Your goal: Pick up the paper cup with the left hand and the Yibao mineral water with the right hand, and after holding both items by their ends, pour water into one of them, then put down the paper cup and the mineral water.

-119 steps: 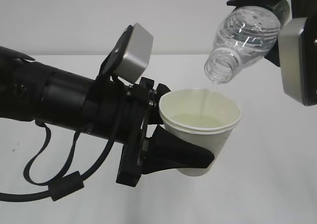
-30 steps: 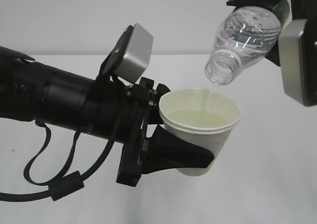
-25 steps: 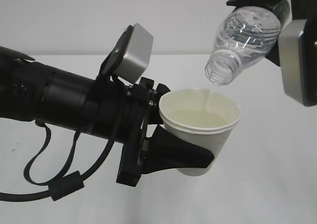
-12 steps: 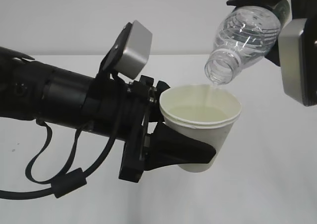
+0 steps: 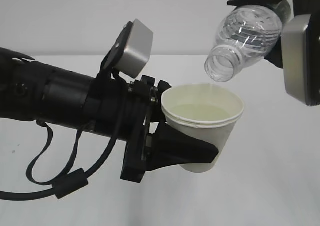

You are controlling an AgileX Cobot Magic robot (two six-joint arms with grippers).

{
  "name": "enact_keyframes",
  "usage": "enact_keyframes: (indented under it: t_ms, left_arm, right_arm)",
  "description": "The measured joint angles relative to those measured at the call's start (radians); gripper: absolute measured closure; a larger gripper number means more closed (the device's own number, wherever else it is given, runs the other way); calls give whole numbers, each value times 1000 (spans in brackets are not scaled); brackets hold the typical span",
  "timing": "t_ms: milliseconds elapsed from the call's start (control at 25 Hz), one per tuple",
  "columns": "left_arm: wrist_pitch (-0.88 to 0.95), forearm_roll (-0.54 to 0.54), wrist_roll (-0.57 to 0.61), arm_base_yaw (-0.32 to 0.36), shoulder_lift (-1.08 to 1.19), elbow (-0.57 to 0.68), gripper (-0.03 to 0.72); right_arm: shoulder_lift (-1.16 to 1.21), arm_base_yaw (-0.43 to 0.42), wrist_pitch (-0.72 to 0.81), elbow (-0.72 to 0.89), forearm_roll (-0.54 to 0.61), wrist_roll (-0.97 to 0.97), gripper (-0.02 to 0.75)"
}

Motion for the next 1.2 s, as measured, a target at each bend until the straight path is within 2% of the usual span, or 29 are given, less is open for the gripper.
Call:
enact_keyframes:
  t_ms: [800,1200]
  left_arm:
    - [0,0,0,0,0,0,243]
    - [4,0,0,0,0,0,242]
  right_arm:
    - [0,0,-4,0,14,178,265]
    - [0,0,-4,0,119,207,265]
